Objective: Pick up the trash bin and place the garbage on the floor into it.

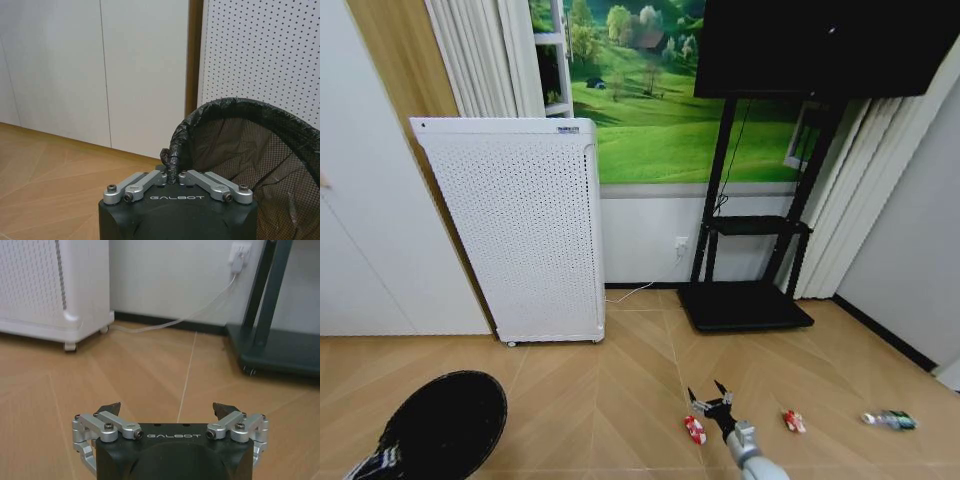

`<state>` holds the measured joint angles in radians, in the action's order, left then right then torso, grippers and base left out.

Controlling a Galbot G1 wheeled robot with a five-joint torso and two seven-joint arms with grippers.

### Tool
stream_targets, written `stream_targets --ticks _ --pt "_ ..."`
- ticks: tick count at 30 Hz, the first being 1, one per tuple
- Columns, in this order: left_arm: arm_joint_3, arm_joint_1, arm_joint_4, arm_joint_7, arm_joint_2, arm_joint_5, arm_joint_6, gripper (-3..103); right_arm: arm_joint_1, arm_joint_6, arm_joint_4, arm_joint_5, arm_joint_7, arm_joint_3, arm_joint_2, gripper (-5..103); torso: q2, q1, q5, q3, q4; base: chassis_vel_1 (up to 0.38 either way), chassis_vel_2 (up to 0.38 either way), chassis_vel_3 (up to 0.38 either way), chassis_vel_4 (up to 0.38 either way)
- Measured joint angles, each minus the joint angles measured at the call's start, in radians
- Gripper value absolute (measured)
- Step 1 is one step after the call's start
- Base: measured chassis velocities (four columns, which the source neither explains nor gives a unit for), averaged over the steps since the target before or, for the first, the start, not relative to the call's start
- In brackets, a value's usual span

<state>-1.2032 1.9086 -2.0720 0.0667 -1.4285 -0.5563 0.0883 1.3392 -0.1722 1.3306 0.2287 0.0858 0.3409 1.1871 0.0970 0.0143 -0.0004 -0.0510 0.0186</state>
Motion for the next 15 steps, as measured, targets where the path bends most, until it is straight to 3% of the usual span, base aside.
stream_targets --ticks 2,15 --pt "-0.004 -0.004 -0.015 -0.02 0.004 -0.025 0.014 3 -0.016 0.008 -0.078 -0.048 0.003 -0.01 0.028 100 0.0 0.0 0.0005 0.0 0.0 0.0 0.0 0.0 0.0" --pt "-0.009 -0.01 -0.049 -0.041 0.038 -0.062 0.044 3 -0.09 0.029 -0.263 -0.124 -0.021 -0.014 0.082 100 0.0 0.0 0.0002 0.0 0.0 0.0 0.0 0.0 0.0"
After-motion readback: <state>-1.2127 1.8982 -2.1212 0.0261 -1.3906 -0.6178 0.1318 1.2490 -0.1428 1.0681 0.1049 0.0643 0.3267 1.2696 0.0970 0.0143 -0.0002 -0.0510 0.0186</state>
